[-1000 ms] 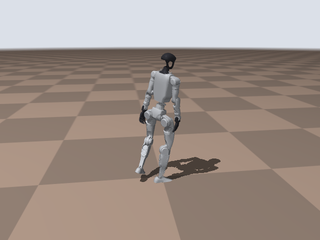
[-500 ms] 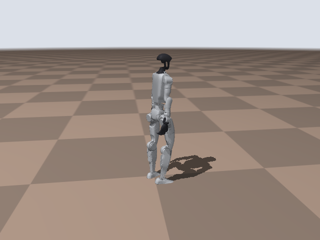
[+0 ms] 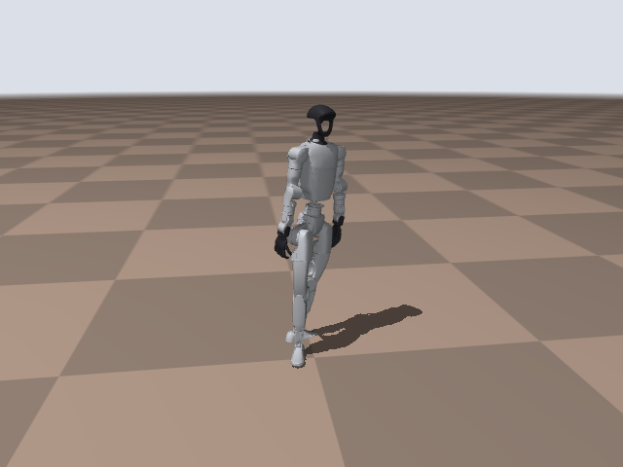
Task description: In place motions
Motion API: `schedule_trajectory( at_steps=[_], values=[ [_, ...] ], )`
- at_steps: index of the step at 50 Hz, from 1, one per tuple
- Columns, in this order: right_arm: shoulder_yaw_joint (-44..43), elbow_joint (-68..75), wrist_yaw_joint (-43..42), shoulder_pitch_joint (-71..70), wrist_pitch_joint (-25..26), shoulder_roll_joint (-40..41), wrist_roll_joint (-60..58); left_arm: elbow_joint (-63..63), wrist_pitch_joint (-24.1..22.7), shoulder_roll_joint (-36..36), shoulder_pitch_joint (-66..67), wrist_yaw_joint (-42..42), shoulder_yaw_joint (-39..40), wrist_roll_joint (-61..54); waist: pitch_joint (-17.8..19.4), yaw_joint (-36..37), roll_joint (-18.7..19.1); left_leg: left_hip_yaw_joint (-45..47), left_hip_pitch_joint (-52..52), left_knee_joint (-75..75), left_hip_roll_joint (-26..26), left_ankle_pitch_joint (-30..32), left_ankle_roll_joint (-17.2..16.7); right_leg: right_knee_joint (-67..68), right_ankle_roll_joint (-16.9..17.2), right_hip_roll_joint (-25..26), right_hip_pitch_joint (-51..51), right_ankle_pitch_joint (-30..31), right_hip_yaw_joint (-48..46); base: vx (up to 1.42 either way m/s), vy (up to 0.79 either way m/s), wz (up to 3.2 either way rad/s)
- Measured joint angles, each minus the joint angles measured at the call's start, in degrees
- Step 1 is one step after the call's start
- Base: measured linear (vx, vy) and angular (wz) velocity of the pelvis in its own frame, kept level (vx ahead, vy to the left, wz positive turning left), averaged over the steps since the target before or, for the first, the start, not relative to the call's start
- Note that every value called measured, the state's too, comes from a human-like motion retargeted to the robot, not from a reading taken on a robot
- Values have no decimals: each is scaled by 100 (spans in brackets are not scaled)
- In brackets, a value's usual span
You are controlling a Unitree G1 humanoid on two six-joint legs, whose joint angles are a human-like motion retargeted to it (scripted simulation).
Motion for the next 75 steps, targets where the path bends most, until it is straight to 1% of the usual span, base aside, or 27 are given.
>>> schedule_trajectory(
  at_steps=[3,6,12,15,16,19,22,25,30,33,35,36,37,38,40,45,48,53,55,57,62,65,67,68,70,72,75],
  values=[
    [-172,79,-38,119,-1,52,98,87,64,53,-73,19,-64,38,-52,-414,111,29,15,99,143,91,-40,-283,-38,147,89,154,-248,-30,23,-19],
    [-246,96,-48,275,-25,112,106,57,85,50,-186,54,-90,50,-47,-663,163,83,103,218,281,174,-99,-433,-1,299,131,117,-62,-23,21,-11],
    [-192,259,74,548,57,231,-110,-392,-54,-50,-158,-49,19,-37,-346,-559,62,201,308,501,462,490,-137,-512,-61,414,22,-53,445,-21,18,-68],
    [-123,266,79,516,102,312,-221,-498,-121,-127,-102,19,133,-275,-439,-476,-151,174,414,882,551,856,72,-458,-66,288,6,-125,739,-18,14,-93],
    [-85,202,90,496,94,339,-263,-498,-124,-140,-98,-6,179,-347,-462,-458,-276,38,385,1153,590,917,278,-431,-56,169,9,-137,853,-23,13,-98],
    [40,-87,130,443,48,407,-399,-495,-116,-141,-88,-152,252,-441,-520,-417,-627,-809,25,2296,788,809,904,-391,-30,-140,24,-148,1200,-16,10,-99],
    [140,-457,148,356,-13,437,-522,-479,-124,-119,-123,-135,185,-420,-430,-261,-718,-2485,-763,3492,851,389,952,-381,-60,-141,43,-132,1527,-22,11,-115],
    [223,-747,129,206,-99,410,-556,-452,-168,-152,-168,92,71,-395,-284,-46,-756,-3547,-1143,3791,367,66,1004,-372,-118,-122,62,-79,1827,-16,15,-123],
    [288,-1062,226,-20,-147,377,-509,-454,-231,-194,-177,181,-100,-307,-72,240,-699,-4043,-1319,3176,-266,-376,1046,-310,-147,-59,92,-23,2276,-15,12,-117],
    [262,-1169,301,-46,-176,403,-401,-390,-201,-214,-194,161,-157,-245,78,297,-473,-4304,-1316,2252,-502,-298,792,-341,-167,246,231,-31,2396,-4,3,-77],
    [248,-1150,305,-28,-202,426,-315,-355,-188,-222,-177,134,-179,-219,160,327,-277,-4145,-1214,1449,-474,-11,550,-354,-183,528,355,-70,2452,8,-2,-61],
    [253,-1099,295,0,-200,429,-287,-355,-187,-239,-133,131,-179,-206,142,317,-252,-4084,-1187,1170,-562,245,823,-350,-169,560,404,-86,2496,16,-5,-29],
    [255,-1042,288,28,-190,431,-269,-356,-185,-252,-93,124,-177,-194,103,247,-186,-4128,-1155,982,-605,385,929,-345,-154,612,430,-105,2475,18,-6,34],
    [250,-974,287,54,-162,433,-274,-360,-181,-257,-60,106,-174,-183,22,60,-40,-4381,-1115,976,-554,292,703,-337,-137,706,408,-130,2326,13,-6,45],
    [326,-840,249,106,-99,442,-280,-385,-163,-300,-5,68,-50,-146,-91,32,64,-4077,-1156,961,-309,365,445,-316,-148,779,324,-124,2423,4,-7,-4],
    [489,-530,277,174,-116,364,-142,-716,-259,-348,13,-106,-3,-133,71,415,-12,-4023,-1010,807,-407,423,467,-262,-239,774,424,-145,2569,-7,-11,-24],
    [575,-388,316,180,-47,270,-394,-945,-273,-355,86,-101,-41,-58,51,544,-4,-4236,-1147,798,-486,482,520,-221,-265,658,374,-143,2355,-5,-19,59],
    [704,-264,223,127,-5,136,-633,-1109,-294,-411,116,-28,-66,-116,274,784,-62,-4653,-1216,712,-699,540,621,-204,-246,576,572,-271,1911,-6,-22,112],
    [694,-257,260,143,-12,95,-682,-1124,-315,-428,149,-32,-35,-123,285,835,-127,-4450,-1203,661,-746,284,725,-190,-178,486,653,-324,1628,5,-27,186],
    [637,-278,254,185,-12,80,-735,-1119,-340,-429,217,44,16,-150,219,868,-196,-3835,-1167,623,-658,-1,753,-181,-101,399,693,-369,1257,11,-36,210],
    [455,-395,128,280,-23,137,-775,-987,-391,-353,405,421,233,-413,-24,669,-375,-1459,-900,666,-190,-575,527,-168,173,255,758,-457,113,17,-51,250],
    [379,-480,127,328,-41,235,-767,-737,-338,-289,438,720,420,-683,-178,367,-483,-119,-668,864,24,-599,614,-176,372,217,844,-454,-605,23,-52,264],
    [344,-519,162,351,-61,299,-760,-554,-318,-262,425,921,571,-892,-288,276,-587,462,-498,1018,135,-386,721,-137,496,152,902,-425,-934,34,-49,206],
    [333,-524,188,358,-68,331,-769,-449,-329,-247,411,1018,657,-1009,-334,277,-608,395,-506,1040,209,-214,636,-99,560,161,939,-412,-1041,46,-47,143],
    [299,-506,206,376,-70,367,-810,-303,-364,-264,434,1139,810,-1201,-382,412,-531,-11,-632,826,296,518,468,-2,647,297,1041,-390,-1139,50,-41,101],
    [246,-468,197,392,-65,350,-840,-219,-398,-347,473,1192,912,-1357,-478,424,-434,-230,-626,654,235,345,453,96,682,366,1139,-294,-1390,57,-39,102],
    [270,-391,163,383,-49,306,-774,-94,-423,-473,429,1164,1014,-1519,-432,562,-335,-620,-722,641,241,309,608,298,688,323,1329,62,-1426,44,-31,82]
  ],
)
